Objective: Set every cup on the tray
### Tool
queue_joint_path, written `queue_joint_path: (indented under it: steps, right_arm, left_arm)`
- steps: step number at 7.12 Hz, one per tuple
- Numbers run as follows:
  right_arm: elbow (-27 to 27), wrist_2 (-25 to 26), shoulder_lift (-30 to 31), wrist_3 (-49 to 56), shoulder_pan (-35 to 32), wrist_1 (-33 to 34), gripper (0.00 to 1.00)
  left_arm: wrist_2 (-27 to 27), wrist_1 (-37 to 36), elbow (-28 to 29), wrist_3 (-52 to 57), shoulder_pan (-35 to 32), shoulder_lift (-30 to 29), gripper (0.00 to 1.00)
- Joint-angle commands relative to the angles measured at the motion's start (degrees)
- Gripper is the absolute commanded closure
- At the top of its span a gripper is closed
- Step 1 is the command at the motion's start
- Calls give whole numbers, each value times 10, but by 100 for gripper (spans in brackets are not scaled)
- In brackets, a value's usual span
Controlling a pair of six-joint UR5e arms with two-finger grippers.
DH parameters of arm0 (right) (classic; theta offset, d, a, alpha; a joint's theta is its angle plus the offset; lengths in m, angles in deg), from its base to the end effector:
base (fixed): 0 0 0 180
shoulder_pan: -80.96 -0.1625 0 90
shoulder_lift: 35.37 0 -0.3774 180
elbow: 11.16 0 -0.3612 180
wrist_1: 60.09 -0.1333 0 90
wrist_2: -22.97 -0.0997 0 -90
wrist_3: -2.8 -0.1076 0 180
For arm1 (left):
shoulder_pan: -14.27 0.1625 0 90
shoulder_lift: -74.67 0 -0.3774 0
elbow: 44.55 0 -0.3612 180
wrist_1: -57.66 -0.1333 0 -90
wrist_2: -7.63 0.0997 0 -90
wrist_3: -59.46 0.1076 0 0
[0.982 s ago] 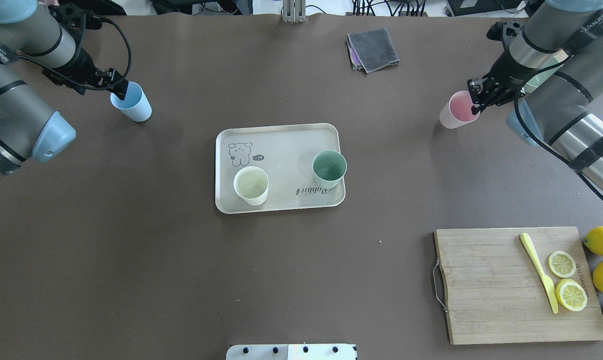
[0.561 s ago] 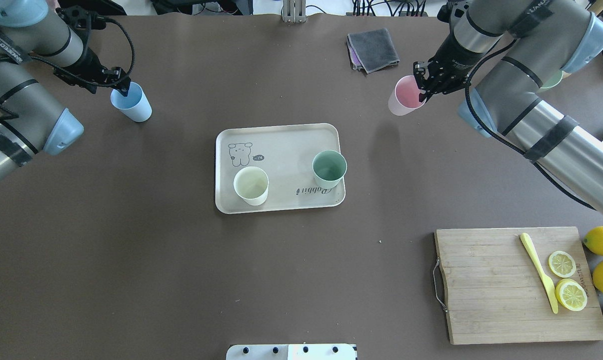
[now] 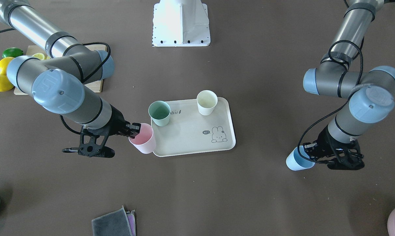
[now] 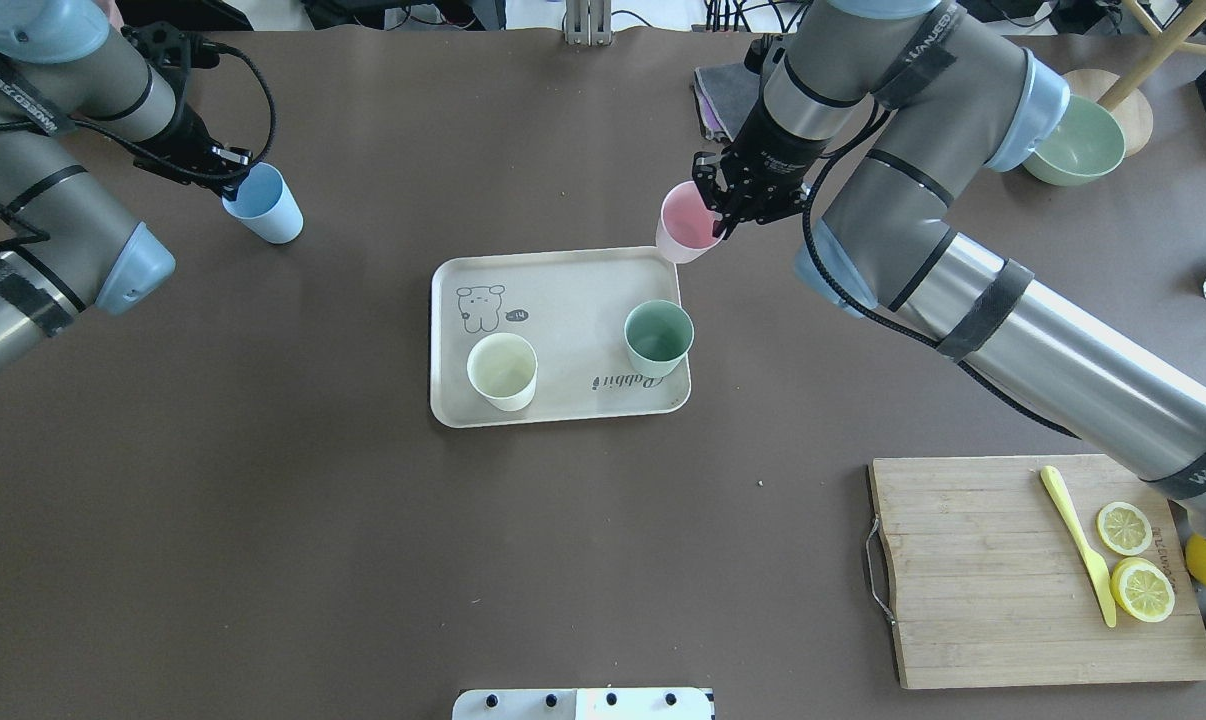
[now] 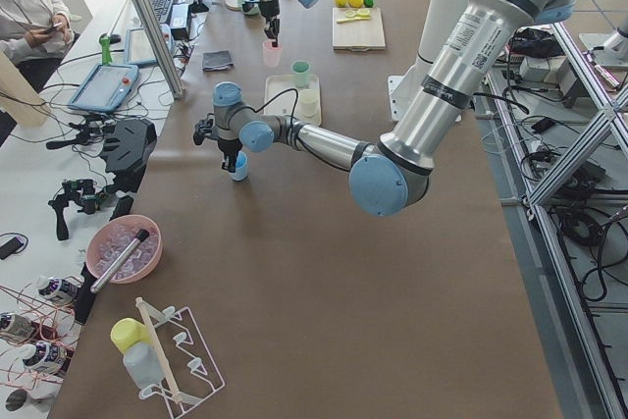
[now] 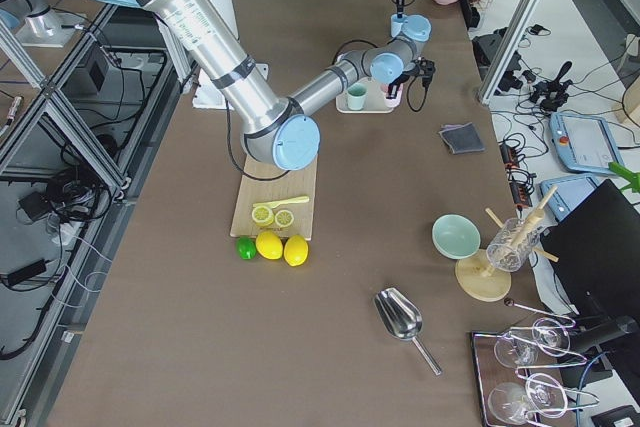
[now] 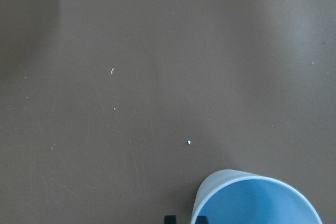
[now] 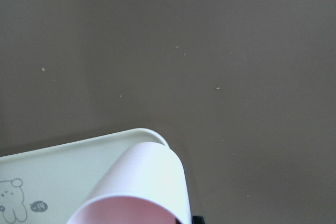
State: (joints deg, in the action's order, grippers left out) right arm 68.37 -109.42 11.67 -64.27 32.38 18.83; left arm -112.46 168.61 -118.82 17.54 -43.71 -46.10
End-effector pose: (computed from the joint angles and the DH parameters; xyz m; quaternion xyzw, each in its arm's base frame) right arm -0.4102 -0.5568 0.2335 -0.0703 -0.4770 0.0613 0.8740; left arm 0.2918 -0.6163 0.4098 0.0899 0.3767 0.0006 0.9220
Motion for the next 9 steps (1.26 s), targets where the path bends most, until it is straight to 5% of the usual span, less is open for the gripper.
queue_joint_path:
  steps: [1, 2, 3, 4, 9]
  right_arm:
    - [-5, 34, -10, -42, 41, -43, 100]
    - [-9, 54, -10, -46, 53, -49, 100]
    - [-12, 59, -12, -46, 54, -49, 85]
    - [-15, 63, -12, -44, 55, -49, 1]
    - [15, -8, 15, -17, -23, -47, 0]
  left_arm:
    - [-18, -7, -17, -49, 2, -28, 100]
    - [-22, -10, -52, -94, 19, -28, 100]
    - [-34, -27, -79, -144, 42, -40, 100]
    - [-30, -44, -103, -195, 67, -49, 100]
    - [41, -43, -148, -300, 186, -54, 100]
